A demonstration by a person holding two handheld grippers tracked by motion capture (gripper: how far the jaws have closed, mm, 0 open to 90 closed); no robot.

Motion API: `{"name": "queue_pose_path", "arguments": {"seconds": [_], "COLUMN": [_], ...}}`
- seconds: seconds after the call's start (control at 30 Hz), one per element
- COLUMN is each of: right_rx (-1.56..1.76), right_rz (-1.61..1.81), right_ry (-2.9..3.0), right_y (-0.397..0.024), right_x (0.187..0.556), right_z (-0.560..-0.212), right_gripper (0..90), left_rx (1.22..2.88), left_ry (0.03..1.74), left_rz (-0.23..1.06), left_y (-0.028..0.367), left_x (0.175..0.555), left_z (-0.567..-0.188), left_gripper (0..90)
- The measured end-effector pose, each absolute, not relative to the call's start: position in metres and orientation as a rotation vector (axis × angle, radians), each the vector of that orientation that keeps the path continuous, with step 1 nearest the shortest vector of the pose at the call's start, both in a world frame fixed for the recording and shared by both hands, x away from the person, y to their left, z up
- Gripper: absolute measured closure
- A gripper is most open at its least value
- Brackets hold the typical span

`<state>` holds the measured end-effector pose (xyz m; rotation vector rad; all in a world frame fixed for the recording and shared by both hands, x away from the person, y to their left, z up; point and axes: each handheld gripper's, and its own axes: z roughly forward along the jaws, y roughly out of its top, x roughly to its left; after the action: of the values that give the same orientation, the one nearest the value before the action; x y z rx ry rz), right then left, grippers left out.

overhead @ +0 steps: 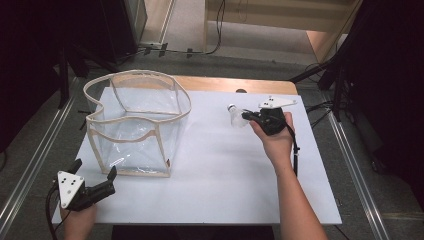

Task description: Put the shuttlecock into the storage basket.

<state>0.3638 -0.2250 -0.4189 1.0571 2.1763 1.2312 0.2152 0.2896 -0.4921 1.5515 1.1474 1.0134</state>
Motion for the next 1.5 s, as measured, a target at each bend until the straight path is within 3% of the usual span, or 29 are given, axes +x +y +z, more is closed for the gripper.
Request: {"name": "queue_pose_path", "arguments": {"seconds": [1.5], "right_rx": [0.954], "right_rz": [1.292], "right_ry": [2.190], "right_y": [-0.180], "right_x": [0.365], "right_z": [-0.377], "right_gripper": [88.1], "left_rx": [1.552], "left_ry": [1.146], "left_rz": [1.001], "left_y": [0.291], "left_x": [0.215], "left_z": [-0.492], "left_gripper": [0.0]}}
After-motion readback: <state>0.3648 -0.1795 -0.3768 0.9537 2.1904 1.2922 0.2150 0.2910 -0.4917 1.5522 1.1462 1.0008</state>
